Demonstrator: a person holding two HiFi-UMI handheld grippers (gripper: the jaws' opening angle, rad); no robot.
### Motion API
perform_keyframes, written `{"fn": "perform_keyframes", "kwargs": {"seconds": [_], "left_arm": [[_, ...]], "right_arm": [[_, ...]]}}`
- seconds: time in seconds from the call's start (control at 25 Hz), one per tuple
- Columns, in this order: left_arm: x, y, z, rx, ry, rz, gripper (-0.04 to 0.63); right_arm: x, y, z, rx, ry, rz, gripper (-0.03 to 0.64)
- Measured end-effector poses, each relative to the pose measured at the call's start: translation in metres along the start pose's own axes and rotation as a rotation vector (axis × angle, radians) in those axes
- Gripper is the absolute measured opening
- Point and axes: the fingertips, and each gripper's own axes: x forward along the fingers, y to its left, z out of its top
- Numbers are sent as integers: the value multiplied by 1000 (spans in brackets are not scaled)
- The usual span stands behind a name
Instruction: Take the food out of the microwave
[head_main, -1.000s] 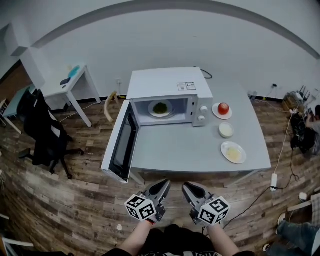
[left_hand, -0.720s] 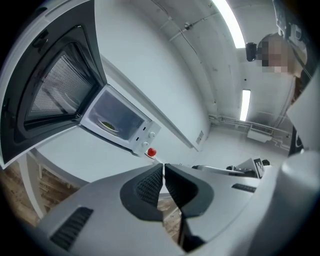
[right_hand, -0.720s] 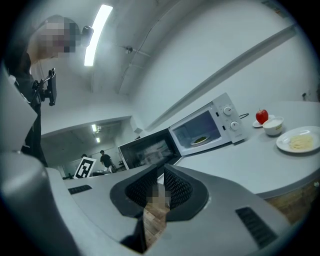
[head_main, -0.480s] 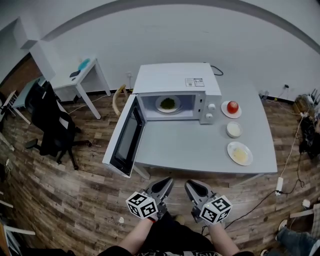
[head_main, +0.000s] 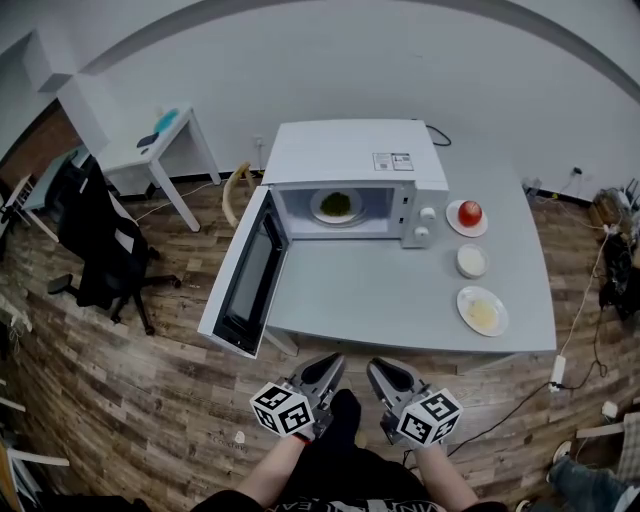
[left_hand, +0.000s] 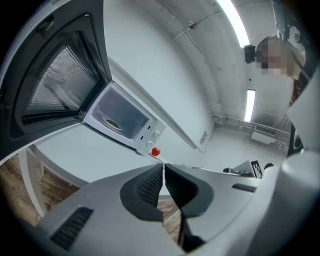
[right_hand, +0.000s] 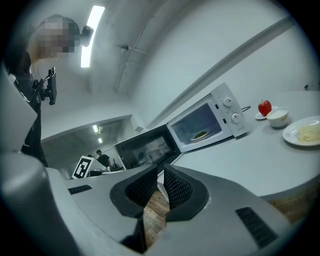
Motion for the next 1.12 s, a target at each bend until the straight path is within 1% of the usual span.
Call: {"fn": "perform_keyframes", "kwargs": {"seconds": [0.24,0.6,0.92,1.12], "left_arm": [[32,2,23,21,-34,-41,18],[74,28,42,23,-32,-45,18],[105,64,62,4,-71,-30,18],[122,82,82,-4,-84,-37,18]], "right_arm": [[16,-20,16,-14,6,1,55],[57,-44,43,-88,36,18,55],[97,-69,56,-130,84,23,55],[122,-86,66,-140,102,7,55]]}}
